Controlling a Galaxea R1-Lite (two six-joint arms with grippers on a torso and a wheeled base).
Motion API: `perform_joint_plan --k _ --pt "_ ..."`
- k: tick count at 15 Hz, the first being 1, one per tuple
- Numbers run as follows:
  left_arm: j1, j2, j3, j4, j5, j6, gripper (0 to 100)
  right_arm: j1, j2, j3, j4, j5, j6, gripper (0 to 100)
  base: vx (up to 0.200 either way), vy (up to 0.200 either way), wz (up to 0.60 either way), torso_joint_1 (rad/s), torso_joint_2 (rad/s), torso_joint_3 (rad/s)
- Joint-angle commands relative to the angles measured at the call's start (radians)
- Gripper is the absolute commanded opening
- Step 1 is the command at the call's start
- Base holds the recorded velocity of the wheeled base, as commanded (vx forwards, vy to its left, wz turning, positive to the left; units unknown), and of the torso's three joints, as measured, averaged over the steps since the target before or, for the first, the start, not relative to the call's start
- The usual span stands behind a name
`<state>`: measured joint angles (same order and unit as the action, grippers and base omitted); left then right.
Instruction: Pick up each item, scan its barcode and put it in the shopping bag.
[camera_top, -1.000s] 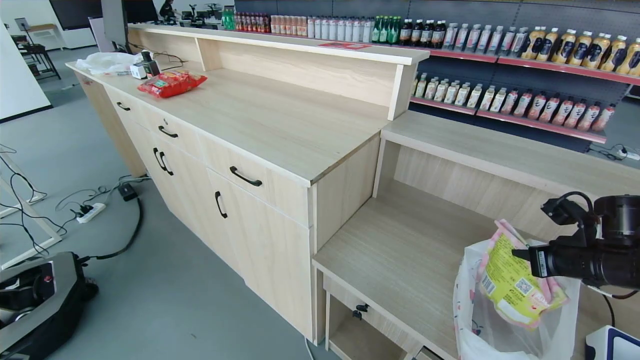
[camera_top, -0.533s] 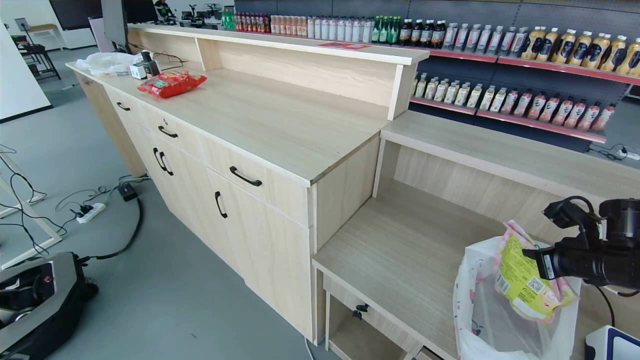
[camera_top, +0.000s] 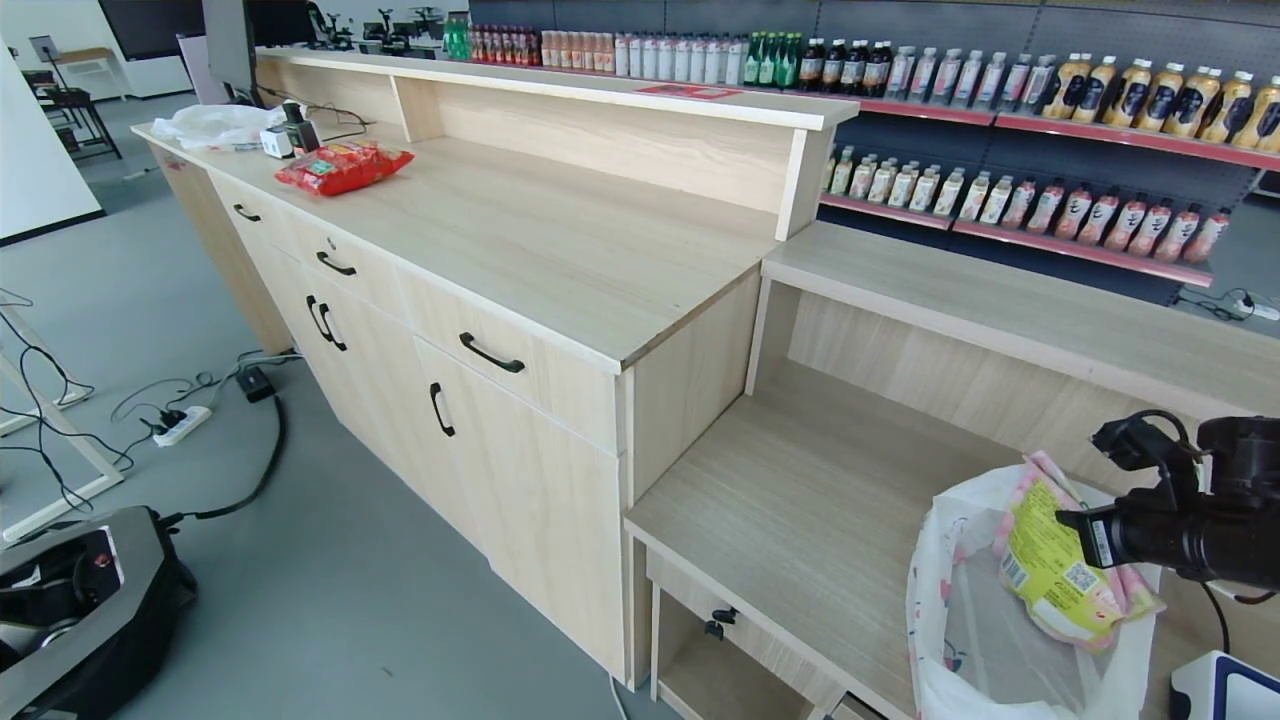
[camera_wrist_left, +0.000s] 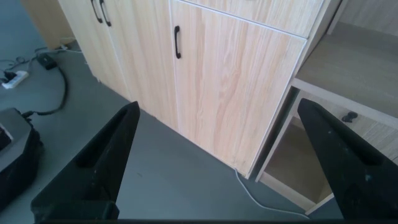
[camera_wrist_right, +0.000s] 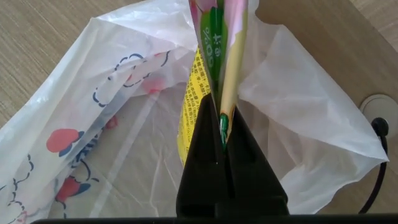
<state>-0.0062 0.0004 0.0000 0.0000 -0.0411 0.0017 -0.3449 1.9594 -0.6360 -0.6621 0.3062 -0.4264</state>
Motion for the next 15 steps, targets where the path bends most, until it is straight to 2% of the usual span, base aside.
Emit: perform_joint_plan --k 1,6,7,11,14,15 --pt "0.000 0.001 0.000 0.000 0.000 0.000 100 -0.005 0.036 -0.002 -0.011 0.002 0.001 0 0.000 0.000 0.00 0.000 0.00 0.000" --pt "0.000 0.001 0.000 0.000 0.001 0.000 100 -0.005 0.053 -0.007 -0.036 0.004 0.001 0 0.000 0.000 0.00 0.000 0.00 0.000" --pt "0.000 0.001 0.000 0.000 0.000 0.000 100 -0.005 0.052 -0.007 -0.034 0.004 0.001 100 0.000 0.000 0.00 0.000 0.00 0.000" --pt "0.000 0.001 0.000 0.000 0.000 0.000 100 -0.002 0.010 -0.013 -0.036 0.019 0.005 100 0.000 0.000 0.00 0.000 0.00 0.000" --pt "0.000 0.001 0.000 0.000 0.001 0.000 100 0.023 -0.183 -0.025 0.001 0.142 0.032 100 0.000 0.000 0.00 0.000 0.00 0.000" --pt "0.000 0.001 0.000 0.000 0.000 0.000 100 0.033 -0.260 -0.024 0.027 0.146 0.040 100 0.000 0.000 0.00 0.000 0.00 0.000"
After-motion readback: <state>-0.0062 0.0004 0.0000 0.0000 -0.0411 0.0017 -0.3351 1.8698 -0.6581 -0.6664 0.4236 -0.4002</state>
